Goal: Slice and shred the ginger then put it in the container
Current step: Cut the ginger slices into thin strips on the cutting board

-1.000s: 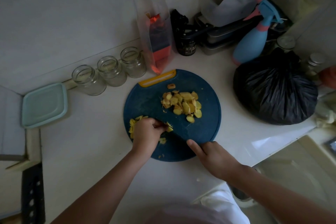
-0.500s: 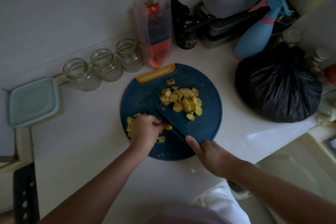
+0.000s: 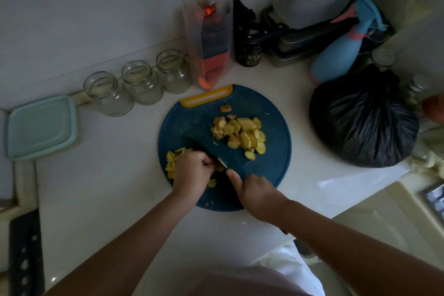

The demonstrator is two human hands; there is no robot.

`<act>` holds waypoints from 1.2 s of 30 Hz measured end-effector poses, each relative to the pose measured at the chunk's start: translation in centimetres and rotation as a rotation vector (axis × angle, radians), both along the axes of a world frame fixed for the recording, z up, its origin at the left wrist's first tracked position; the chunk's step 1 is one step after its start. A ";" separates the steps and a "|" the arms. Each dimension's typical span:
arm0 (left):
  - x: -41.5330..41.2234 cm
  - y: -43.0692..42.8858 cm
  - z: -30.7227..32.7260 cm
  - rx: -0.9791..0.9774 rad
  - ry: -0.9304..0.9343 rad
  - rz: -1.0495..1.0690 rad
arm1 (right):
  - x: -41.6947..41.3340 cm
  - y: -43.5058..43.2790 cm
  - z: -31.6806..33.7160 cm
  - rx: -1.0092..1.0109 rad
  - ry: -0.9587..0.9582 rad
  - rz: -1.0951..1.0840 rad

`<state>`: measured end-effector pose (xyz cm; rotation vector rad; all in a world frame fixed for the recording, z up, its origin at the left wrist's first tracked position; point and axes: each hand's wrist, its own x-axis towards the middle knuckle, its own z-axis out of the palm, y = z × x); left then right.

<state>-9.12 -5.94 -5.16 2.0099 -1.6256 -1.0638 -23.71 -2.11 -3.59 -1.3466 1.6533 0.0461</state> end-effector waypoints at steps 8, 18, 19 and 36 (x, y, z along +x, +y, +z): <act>-0.5 0.4 0.5 -0.075 -0.046 -0.023 | 0.6 -0.2 0.8 -0.068 0.069 0.162; -0.5 1.4 -0.4 -0.150 -0.007 -0.003 | -1.7 2.8 0.0 -0.080 0.085 0.112; -0.4 1.3 -0.5 -0.143 -0.006 -0.009 | -1.8 2.9 -0.1 -0.079 0.103 0.107; -0.2 0.8 -0.7 -0.125 -0.049 -0.065 | 2.7 -3.1 -0.4 -0.059 0.032 -0.072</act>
